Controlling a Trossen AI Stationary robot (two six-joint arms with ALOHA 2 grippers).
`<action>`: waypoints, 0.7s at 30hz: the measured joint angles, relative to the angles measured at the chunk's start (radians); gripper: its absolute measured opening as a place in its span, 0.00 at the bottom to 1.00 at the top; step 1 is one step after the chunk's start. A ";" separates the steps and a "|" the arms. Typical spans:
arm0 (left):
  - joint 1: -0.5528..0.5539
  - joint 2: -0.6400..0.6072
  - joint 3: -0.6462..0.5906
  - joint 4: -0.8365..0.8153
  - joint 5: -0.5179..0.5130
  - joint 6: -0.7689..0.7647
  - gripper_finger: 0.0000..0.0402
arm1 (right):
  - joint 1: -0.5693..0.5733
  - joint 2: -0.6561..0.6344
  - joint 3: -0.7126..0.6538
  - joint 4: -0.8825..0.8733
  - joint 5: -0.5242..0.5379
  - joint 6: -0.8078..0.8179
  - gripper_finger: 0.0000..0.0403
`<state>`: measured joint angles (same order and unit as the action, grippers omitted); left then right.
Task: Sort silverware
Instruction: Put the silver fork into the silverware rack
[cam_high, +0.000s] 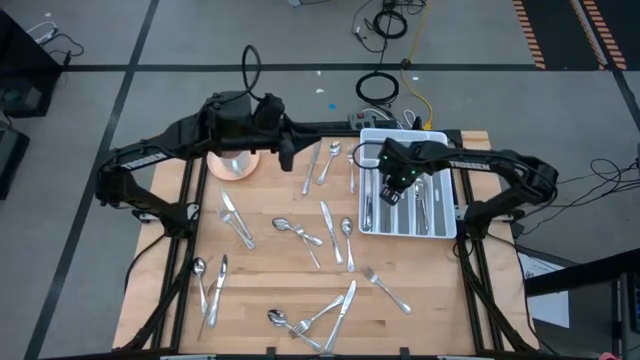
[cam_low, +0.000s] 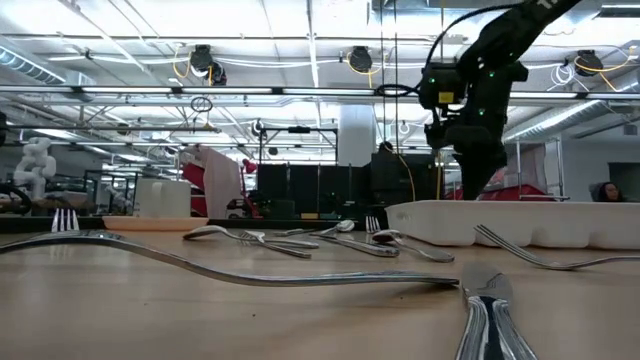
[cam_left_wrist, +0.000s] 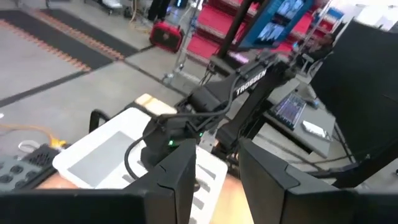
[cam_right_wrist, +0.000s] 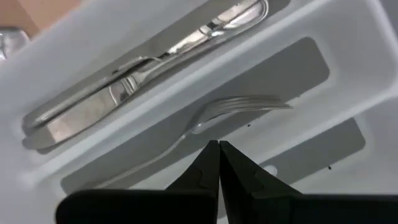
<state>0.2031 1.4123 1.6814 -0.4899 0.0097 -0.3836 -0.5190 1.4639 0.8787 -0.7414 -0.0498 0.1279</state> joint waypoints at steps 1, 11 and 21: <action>0.000 0.001 0.000 -0.008 0.000 0.000 0.31 | 0.000 0.009 0.000 0.000 0.000 -0.003 0.00; 0.000 0.000 0.000 -0.027 0.000 0.000 0.31 | 0.000 0.053 0.000 0.077 -0.002 -0.021 0.00; 0.000 0.001 0.000 -0.037 0.000 0.000 0.31 | 0.003 0.049 0.000 0.037 -0.001 -0.004 0.00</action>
<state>0.2031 1.4128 1.6814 -0.5266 0.0097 -0.3840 -0.5156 1.5127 0.8791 -0.7041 -0.0509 0.1237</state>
